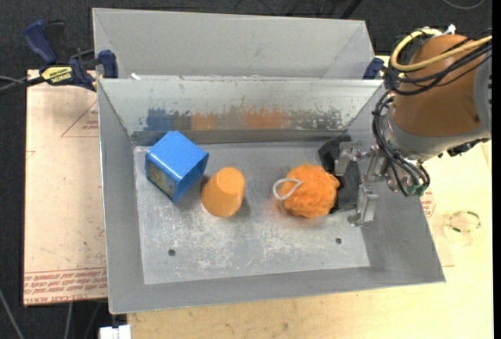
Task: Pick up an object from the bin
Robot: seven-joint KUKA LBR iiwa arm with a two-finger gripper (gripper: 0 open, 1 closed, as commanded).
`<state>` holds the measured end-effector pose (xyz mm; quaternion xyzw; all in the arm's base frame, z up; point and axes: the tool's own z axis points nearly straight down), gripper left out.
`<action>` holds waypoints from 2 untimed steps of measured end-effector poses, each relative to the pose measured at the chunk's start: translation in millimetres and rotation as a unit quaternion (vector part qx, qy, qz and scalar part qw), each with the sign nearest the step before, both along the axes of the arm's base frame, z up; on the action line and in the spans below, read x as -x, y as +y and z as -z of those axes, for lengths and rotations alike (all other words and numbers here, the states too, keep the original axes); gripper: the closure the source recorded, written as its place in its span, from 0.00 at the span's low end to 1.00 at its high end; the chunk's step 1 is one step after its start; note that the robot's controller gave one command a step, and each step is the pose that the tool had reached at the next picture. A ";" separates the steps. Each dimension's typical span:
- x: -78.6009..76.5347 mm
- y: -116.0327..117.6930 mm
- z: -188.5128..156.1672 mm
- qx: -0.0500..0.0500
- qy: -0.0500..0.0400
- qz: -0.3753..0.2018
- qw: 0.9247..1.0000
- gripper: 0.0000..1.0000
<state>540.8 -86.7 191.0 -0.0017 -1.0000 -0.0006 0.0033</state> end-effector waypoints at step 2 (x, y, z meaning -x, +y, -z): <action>-0.2 6.5 22.6 0.001 -0.007 -0.024 1.000 0.00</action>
Offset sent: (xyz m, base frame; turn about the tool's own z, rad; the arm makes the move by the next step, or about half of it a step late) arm -0.0117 0.0278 -0.1107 -0.1838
